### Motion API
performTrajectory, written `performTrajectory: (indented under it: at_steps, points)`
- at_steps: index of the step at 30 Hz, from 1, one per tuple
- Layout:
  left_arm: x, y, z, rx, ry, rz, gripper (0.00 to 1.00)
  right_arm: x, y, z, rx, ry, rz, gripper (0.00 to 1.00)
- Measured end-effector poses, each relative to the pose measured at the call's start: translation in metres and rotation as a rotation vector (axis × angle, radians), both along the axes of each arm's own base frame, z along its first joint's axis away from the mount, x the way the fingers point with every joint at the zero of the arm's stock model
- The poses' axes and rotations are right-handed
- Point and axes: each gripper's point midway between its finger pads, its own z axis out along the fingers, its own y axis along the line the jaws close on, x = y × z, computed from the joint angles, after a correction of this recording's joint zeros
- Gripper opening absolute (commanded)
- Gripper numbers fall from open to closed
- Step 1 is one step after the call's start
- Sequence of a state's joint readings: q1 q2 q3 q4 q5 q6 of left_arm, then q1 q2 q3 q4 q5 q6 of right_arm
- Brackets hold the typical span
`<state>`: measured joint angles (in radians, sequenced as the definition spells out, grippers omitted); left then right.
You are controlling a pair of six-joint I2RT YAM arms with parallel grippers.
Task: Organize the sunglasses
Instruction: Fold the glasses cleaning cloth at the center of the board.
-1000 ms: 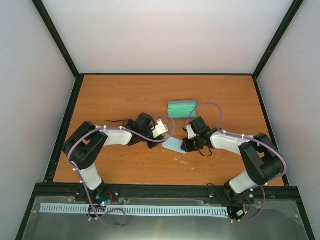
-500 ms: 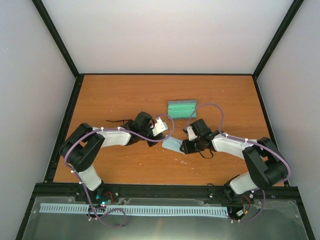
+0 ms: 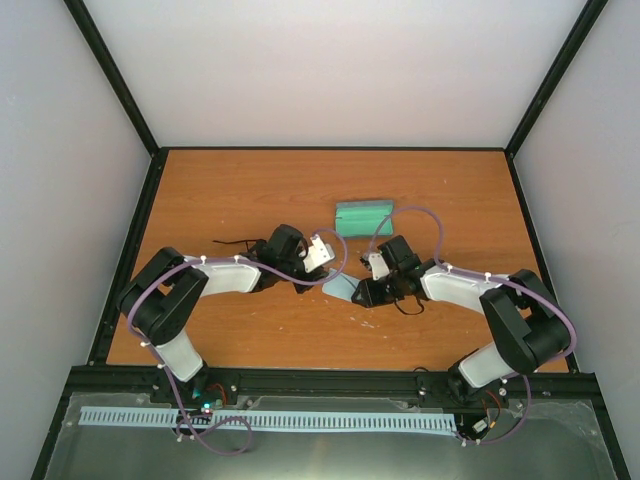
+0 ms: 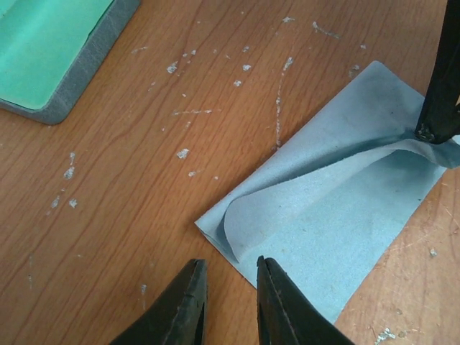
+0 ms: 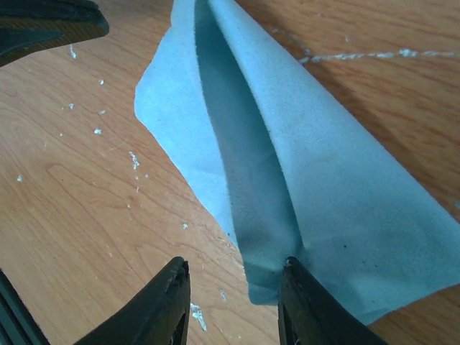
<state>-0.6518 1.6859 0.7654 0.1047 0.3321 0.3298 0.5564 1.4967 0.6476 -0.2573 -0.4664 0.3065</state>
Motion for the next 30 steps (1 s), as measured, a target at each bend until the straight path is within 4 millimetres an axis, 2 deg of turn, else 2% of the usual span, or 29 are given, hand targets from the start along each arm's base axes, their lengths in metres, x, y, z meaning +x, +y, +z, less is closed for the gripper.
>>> performTrajectory:
  at_steps: [10,17,22,30]
  points:
    - [0.004,0.001,0.005,-0.004,-0.029,0.017,0.22,0.0,0.005,0.006,0.027,-0.003,0.011,0.37]
    - [0.006,0.002,0.006,-0.007,-0.038,0.022,0.22,0.026,0.016,0.02,0.047,-0.066,-0.009,0.39]
    - [0.006,0.003,0.008,-0.009,-0.044,0.026,0.22,0.04,0.025,0.012,0.045,-0.06,-0.012,0.39]
    - [0.008,0.004,0.008,-0.014,-0.053,0.032,0.22,0.041,0.031,0.002,0.043,-0.027,0.002,0.38]
